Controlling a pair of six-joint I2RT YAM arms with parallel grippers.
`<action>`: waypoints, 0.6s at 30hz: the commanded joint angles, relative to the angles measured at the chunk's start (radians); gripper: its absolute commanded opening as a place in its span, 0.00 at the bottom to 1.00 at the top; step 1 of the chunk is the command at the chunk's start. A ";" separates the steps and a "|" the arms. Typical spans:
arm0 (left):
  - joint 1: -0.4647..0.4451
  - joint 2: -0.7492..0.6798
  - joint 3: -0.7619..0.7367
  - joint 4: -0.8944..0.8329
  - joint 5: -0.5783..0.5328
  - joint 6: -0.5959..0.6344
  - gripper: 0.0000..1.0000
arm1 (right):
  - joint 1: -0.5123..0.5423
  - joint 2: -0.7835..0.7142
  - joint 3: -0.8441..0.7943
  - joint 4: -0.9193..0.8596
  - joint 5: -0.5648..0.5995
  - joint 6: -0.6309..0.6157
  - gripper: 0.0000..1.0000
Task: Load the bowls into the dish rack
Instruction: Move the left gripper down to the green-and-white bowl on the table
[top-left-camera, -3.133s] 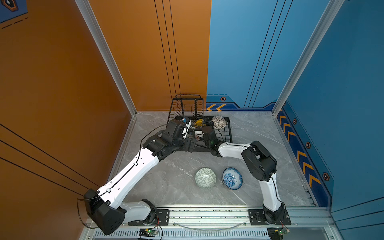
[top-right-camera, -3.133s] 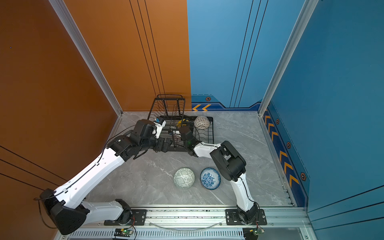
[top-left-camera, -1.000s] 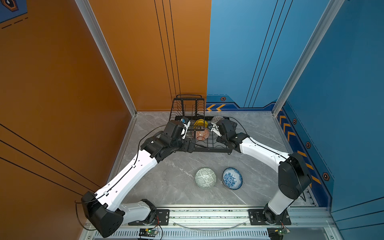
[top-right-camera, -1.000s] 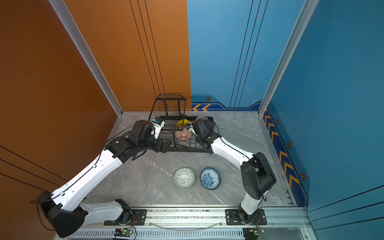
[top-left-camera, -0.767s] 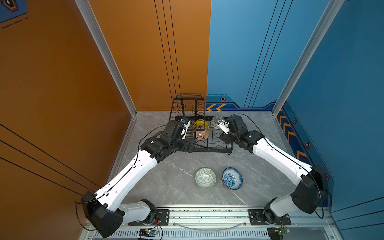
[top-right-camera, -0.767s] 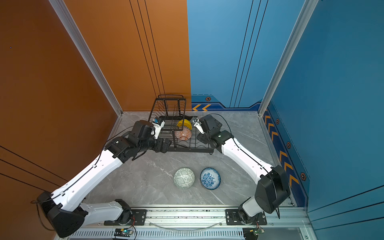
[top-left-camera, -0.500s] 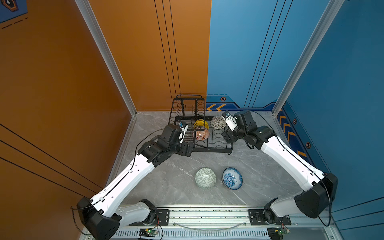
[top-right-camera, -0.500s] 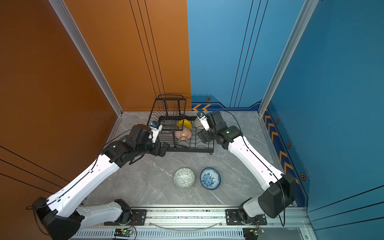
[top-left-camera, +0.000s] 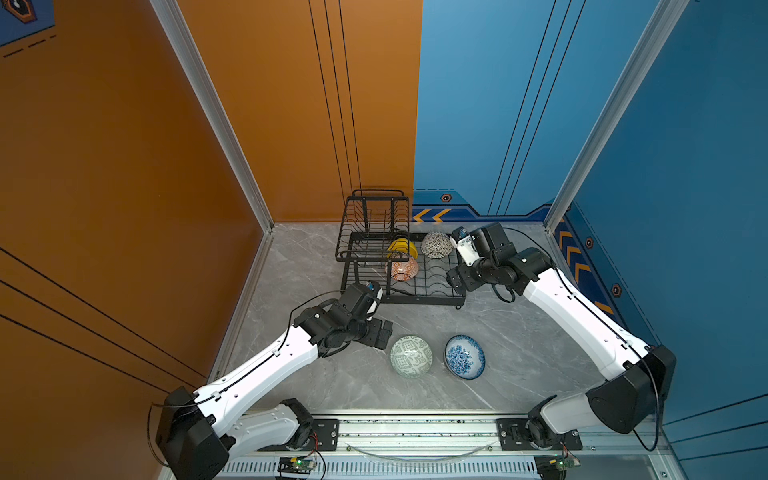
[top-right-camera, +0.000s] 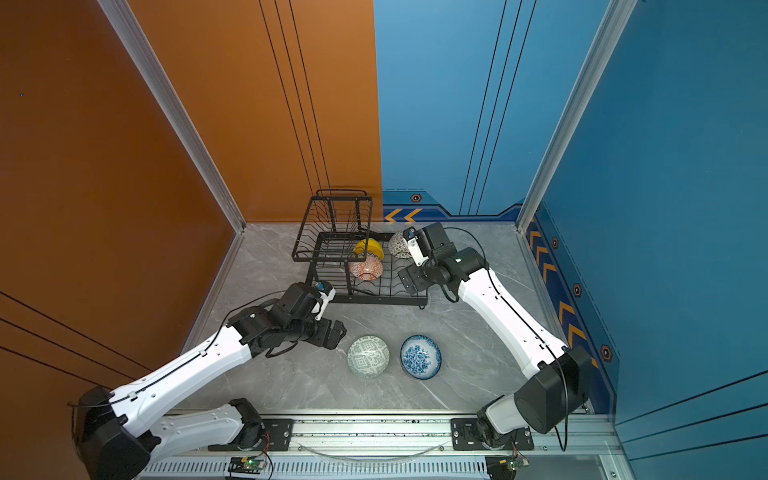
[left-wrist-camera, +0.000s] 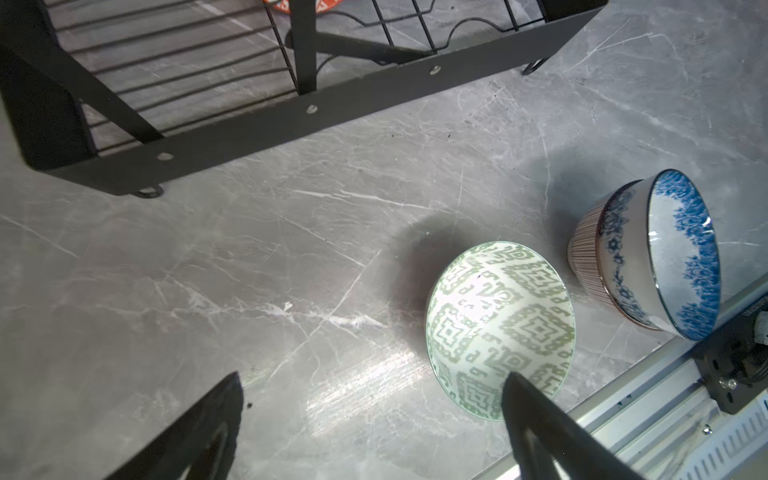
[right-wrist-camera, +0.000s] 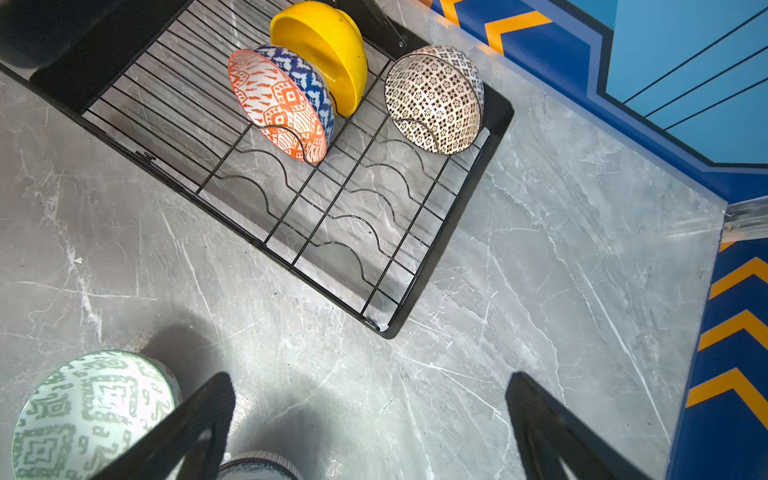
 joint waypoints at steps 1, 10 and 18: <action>-0.021 0.024 -0.052 0.112 0.095 -0.069 0.98 | 0.000 0.024 0.021 -0.031 -0.011 0.019 1.00; -0.078 0.186 -0.068 0.178 0.136 -0.114 0.92 | 0.001 0.038 0.009 -0.029 -0.003 0.019 1.00; -0.099 0.300 -0.034 0.207 0.163 -0.117 0.69 | -0.003 0.037 0.009 -0.030 0.006 0.011 1.00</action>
